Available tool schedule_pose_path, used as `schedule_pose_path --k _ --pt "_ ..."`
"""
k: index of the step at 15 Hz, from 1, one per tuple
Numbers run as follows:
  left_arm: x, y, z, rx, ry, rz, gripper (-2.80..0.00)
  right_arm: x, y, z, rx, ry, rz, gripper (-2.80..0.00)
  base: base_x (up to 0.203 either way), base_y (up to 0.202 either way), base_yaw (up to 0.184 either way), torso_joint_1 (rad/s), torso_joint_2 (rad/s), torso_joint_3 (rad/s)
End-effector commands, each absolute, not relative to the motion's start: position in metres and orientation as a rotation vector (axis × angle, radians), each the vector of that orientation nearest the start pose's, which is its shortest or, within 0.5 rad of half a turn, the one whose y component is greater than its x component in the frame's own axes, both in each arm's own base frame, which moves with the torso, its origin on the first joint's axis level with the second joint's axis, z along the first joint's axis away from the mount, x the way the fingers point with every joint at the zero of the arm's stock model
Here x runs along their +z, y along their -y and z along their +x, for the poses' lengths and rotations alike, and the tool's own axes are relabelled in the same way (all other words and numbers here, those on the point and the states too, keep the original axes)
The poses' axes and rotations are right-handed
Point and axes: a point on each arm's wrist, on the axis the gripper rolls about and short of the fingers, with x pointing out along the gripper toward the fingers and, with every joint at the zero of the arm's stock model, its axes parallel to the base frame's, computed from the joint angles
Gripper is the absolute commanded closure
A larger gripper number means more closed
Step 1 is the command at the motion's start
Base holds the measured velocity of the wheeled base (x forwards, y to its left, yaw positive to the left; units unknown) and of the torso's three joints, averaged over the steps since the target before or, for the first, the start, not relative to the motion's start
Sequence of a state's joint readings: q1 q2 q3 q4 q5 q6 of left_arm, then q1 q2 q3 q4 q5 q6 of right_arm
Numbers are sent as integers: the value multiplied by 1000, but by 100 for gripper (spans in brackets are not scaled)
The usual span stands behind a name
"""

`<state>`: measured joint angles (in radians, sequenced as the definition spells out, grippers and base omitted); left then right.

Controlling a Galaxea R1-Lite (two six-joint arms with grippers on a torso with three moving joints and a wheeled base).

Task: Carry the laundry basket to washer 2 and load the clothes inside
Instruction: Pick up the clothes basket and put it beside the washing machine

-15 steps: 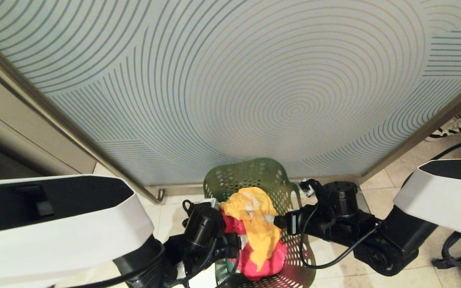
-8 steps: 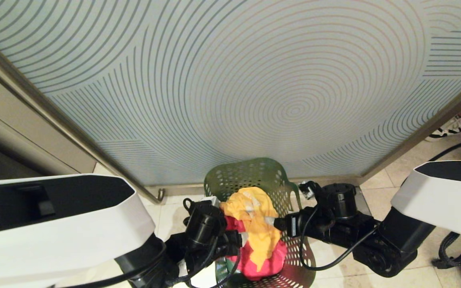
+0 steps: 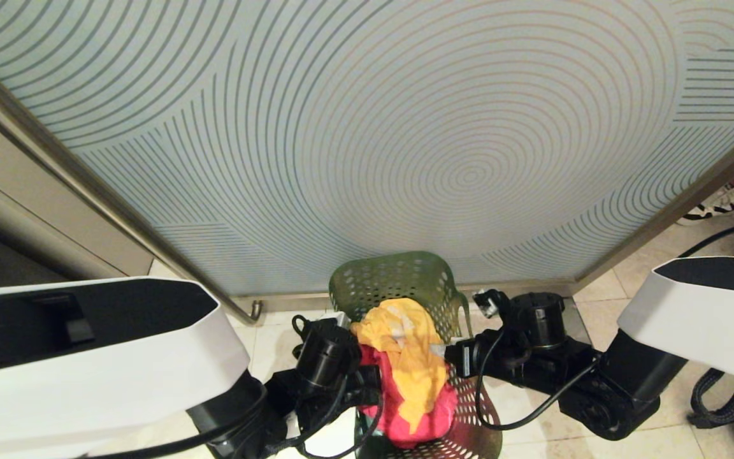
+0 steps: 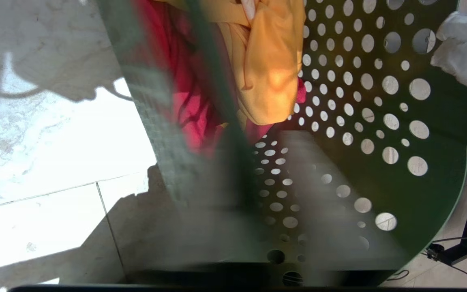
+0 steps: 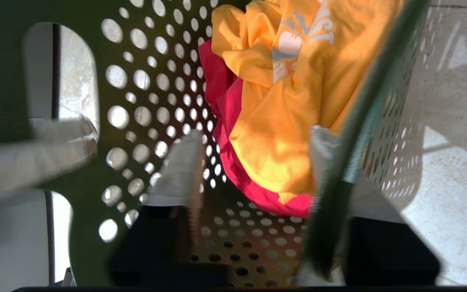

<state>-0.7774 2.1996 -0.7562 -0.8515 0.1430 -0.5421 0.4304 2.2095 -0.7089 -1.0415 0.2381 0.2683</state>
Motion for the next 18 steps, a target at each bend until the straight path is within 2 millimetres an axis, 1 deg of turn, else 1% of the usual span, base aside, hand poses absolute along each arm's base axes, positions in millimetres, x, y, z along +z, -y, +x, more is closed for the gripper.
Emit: schedule_pose_path --k 1,2,5,8,11,13,14,16,18 --pt "22 250 257 -460 -684 -252 0 29 -155 323 596 -539 212 0 0 0 0 0 0 0" --pt "24 251 257 -483 -690 -261 0 31 -155 323 600 -535 214 0 0 0 0 0 0 0" --pt "35 254 253 -518 -688 -316 0 45 -154 318 623 -509 231 0 0 0 0 0 0 0" --pt "50 258 245 -551 -677 -365 0 66 -154 307 665 -472 252 0 0 0 0 0 0 0" --pt "65 256 243 -566 -646 -380 0 88 -153 296 686 -430 278 0 0 0 0 0 0 0" --pt "65 255 241 -569 -641 -351 0 87 -152 292 682 -435 275 0 0 0 0 0 0 0" --pt "63 253 238 -578 -636 -305 0 87 -152 290 681 -440 274 0 0 0 0 0 0 0" --pt "66 253 232 -591 -635 -288 0 88 -153 284 685 -445 269 0 0 0 0 0 0 0" --pt "70 249 224 -591 -633 -284 0 95 -153 280 689 -426 270 0 0 0 0 0 0 0"
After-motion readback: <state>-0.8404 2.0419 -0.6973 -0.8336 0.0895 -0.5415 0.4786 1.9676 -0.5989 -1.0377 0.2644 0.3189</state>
